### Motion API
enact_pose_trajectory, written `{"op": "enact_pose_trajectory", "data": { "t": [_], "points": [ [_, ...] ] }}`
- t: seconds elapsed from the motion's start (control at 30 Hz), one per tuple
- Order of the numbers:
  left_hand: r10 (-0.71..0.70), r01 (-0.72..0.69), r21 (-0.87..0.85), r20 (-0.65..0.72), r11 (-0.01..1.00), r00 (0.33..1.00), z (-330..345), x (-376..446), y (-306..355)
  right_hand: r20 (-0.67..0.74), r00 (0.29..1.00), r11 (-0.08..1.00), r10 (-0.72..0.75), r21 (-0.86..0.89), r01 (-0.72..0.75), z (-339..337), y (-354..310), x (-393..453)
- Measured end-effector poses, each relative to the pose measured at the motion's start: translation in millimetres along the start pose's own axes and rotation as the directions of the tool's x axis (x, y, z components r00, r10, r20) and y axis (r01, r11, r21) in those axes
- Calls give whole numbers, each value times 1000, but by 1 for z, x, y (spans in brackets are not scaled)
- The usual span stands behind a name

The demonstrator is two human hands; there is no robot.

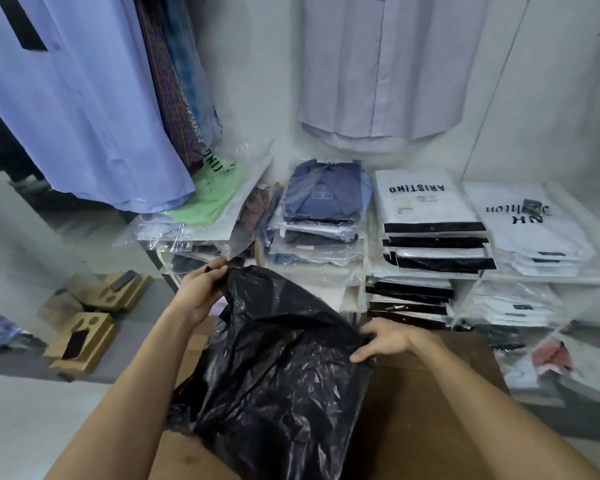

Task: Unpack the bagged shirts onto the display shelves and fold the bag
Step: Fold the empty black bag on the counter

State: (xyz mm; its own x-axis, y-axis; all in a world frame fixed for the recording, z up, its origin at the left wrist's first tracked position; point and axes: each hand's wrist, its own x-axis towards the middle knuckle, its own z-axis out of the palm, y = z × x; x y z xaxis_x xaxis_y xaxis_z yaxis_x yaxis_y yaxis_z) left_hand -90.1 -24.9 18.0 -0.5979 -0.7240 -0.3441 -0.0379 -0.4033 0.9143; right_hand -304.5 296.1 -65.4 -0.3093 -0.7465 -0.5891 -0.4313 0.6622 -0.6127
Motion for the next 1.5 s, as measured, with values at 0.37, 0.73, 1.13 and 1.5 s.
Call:
{"op": "enact_pose_trajectory", "data": {
  "t": [0.37, 0.73, 1.13, 1.5],
  "points": [
    [58, -52, 162, -32, 985, 998, -30, 27, -1, -499, 866, 721, -17, 594, 357, -16, -31, -48],
    [290, -238, 315, -132, 919, 948, -42, 33, 43, -544, 837, 981, -62, 122, 152, -68, -29, -87],
    [80, -60, 231, -78, 971, 994, -28, 27, 67, -553, 822, 934, 132, 348, 85, -79, -24, -62],
    [-15, -262, 707, 360, 657, 933, -35, -29, -67, -273, 798, 473, 537, 881, -16, -11, 19, -27]
  ]
}}
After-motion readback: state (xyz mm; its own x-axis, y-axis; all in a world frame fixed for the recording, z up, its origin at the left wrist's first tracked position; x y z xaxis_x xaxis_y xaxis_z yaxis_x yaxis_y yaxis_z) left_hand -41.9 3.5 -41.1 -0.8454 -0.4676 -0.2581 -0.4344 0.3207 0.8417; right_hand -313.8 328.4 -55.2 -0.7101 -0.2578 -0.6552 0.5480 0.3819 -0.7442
